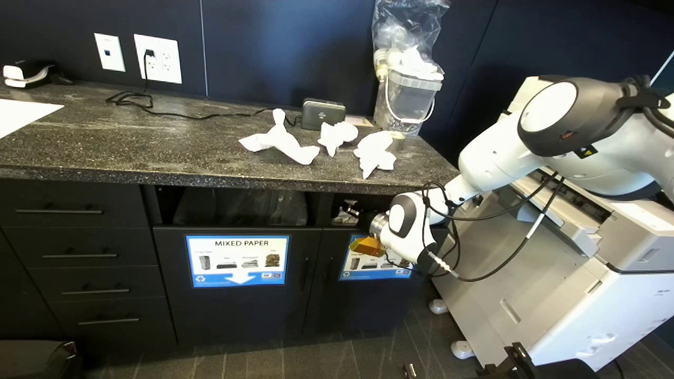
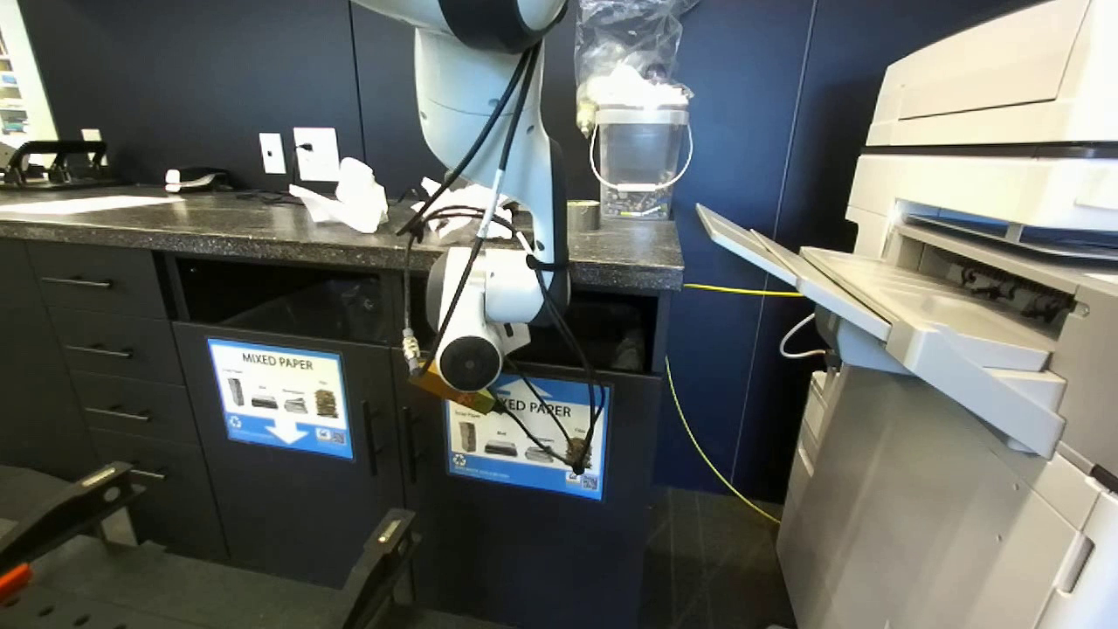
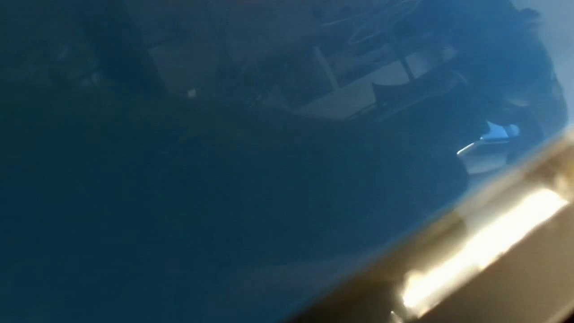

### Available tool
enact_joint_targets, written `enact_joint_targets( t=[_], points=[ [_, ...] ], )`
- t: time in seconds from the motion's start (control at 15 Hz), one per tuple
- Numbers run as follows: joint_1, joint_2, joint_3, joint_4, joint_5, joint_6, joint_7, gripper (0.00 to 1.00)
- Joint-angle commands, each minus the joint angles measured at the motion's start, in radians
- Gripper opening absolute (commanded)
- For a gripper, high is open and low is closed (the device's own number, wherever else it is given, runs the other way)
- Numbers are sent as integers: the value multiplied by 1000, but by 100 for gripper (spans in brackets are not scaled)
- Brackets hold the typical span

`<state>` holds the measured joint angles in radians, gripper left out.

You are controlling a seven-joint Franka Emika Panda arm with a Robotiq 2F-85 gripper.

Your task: Pick up one paper and throw it in the bin

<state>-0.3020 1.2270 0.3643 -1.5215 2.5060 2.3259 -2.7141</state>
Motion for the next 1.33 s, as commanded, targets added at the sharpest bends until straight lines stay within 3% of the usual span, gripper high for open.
enact_joint_targets(
  t=[0.0, 0.33, 0.73, 0.8, 0.87, 0.93, 1.0, 1.07, 1.13, 1.27],
  points=[
    [63, -21, -62, 34, 7, 26, -27, 65],
    [145, -87, -187, 7, 1, 18, -15, 99],
    [242, -213, -350, -113, 4, -8, -24, 100],
    [148, -243, -231, -170, 9, 29, -157, 100],
    [295, -243, -417, -146, 20, -19, -6, 100],
    [297, -257, -427, -169, 19, -25, -8, 100],
    [267, -272, -391, -199, 18, 0, -61, 100],
    [274, -283, -406, -209, 15, 20, -57, 100],
    [337, -294, -484, -216, 15, 6, -2, 100],
    [338, -349, -499, -265, 15, 19, -34, 100]
  ],
)
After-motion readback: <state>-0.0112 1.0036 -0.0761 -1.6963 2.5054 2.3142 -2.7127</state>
